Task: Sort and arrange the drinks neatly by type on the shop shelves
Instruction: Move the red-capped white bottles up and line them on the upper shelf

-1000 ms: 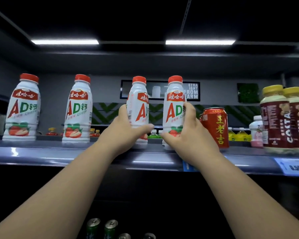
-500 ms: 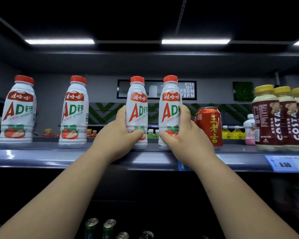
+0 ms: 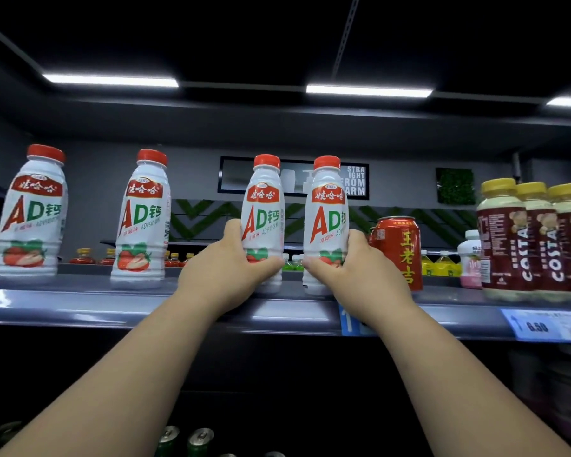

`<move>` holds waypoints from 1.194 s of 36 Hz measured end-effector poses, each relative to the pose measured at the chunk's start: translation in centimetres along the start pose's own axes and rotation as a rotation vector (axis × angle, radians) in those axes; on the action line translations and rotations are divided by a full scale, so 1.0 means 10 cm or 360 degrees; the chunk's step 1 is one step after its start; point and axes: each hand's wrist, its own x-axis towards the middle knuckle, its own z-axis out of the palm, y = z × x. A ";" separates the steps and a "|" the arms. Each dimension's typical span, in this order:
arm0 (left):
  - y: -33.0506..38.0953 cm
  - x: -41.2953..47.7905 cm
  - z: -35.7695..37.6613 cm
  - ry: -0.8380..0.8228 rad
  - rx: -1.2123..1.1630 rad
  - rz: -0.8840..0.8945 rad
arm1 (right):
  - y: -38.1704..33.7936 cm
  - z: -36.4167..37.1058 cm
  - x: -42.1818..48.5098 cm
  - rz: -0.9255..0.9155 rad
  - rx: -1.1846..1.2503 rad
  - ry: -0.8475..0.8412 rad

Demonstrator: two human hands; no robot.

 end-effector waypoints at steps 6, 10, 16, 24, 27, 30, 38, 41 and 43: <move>-0.01 -0.04 -0.02 0.0048 -0.0033 0.0026 | 0.03 0.02 -0.02 -0.0054 0.0090 0.0073; 0.02 -0.11 -0.04 0.0191 -0.0153 0.0122 | 0.04 0.00 -0.10 -0.0192 0.0256 0.0211; 0.11 -0.16 -0.14 0.0403 -0.0435 0.0309 | 0.03 -0.09 -0.13 -0.0205 0.0774 0.0416; 0.57 -0.43 -0.02 0.0216 -0.0887 0.0335 | 0.30 -0.42 -0.42 -0.0197 0.0762 0.0323; 0.88 -0.56 0.08 0.0127 -0.1013 0.0340 | 0.46 -0.70 -0.60 -0.0236 0.0715 0.0272; 1.25 -0.68 0.21 0.0016 -0.1152 0.0342 | 0.69 -1.05 -0.78 -0.0254 0.0674 0.0293; 2.48 -1.10 0.72 -0.0097 -0.1366 0.0358 | 1.51 -2.18 -1.31 -0.0153 0.0633 0.0398; 3.00 -1.30 1.01 -0.0088 -0.1440 0.0380 | 1.87 -2.61 -1.53 -0.0093 0.0594 0.0428; 3.34 -1.44 1.21 -0.0085 -0.1489 0.0410 | 2.12 -2.89 -1.67 -0.0068 0.0533 0.0449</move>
